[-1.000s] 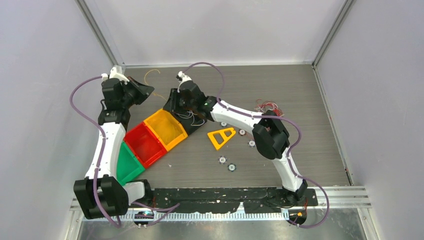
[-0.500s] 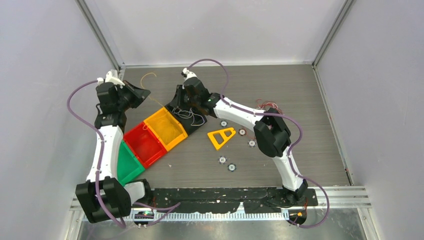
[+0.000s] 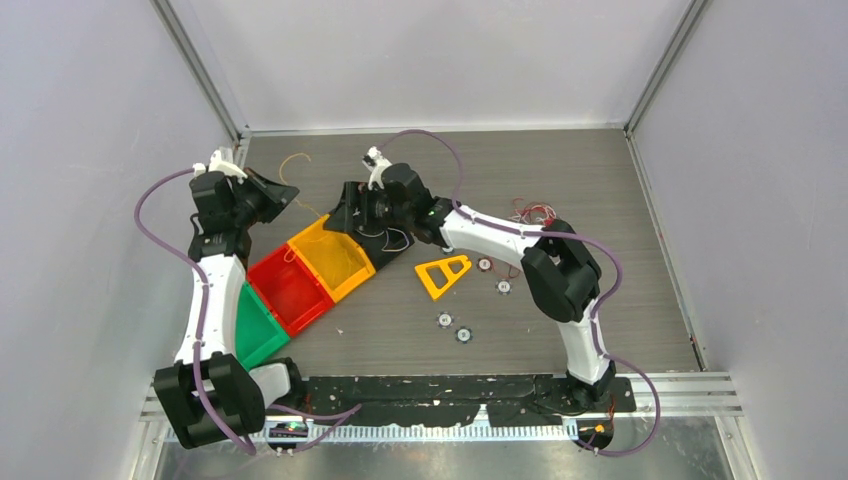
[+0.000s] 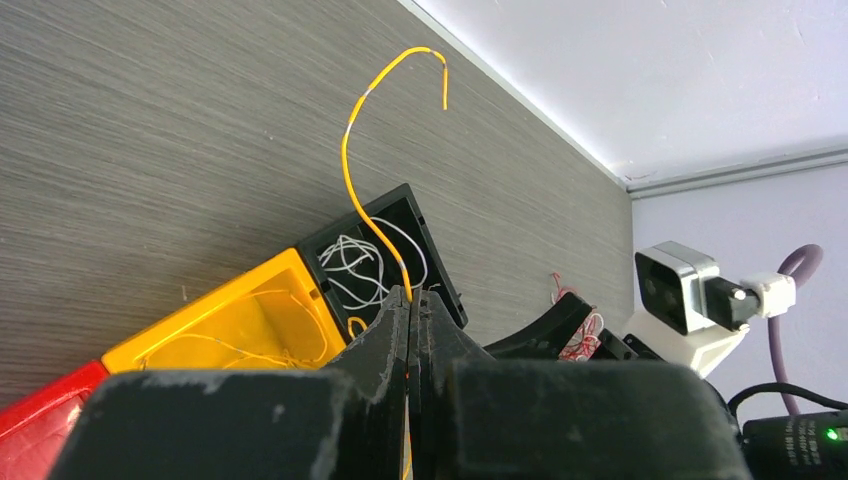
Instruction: Untangle the cables
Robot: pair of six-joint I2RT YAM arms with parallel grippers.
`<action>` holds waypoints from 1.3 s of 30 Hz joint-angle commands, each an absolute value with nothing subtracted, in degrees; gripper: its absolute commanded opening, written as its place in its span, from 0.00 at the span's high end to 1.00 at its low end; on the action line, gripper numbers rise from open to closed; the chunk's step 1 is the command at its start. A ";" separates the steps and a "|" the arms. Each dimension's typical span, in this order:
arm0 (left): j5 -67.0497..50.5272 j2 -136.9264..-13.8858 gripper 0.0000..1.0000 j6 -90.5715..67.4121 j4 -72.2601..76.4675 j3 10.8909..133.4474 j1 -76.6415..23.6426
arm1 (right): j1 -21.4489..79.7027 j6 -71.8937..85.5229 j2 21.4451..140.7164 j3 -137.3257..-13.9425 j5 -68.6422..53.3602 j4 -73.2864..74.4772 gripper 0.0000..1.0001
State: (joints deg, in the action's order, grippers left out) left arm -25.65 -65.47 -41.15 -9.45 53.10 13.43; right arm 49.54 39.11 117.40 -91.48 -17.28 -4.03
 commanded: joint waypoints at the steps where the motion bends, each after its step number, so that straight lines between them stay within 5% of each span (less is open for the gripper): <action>1: -26.94 -64.90 1.00 -41.32 -6.36 53.80 13.71 | 50.51 48.40 115.77 -91.71 -24.75 -15.41 0.10; 17: -28.02 -64.46 1.00 -41.13 -6.27 54.39 13.71 | 51.34 55.05 123.91 -97.58 -22.48 -10.95 0.34; 23: -28.37 -64.39 1.00 -40.96 -6.11 54.43 13.78 | 51.26 50.59 121.20 -96.92 -24.13 -10.44 0.20; 39: -28.29 -64.77 1.00 -41.21 -6.45 55.91 13.93 | 47.57 44.13 111.50 -92.85 -23.27 -3.88 0.27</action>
State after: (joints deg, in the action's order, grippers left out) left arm -27.24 -65.47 -41.36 -9.23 53.28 13.54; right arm 48.99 46.17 114.17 -94.67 -25.69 -7.51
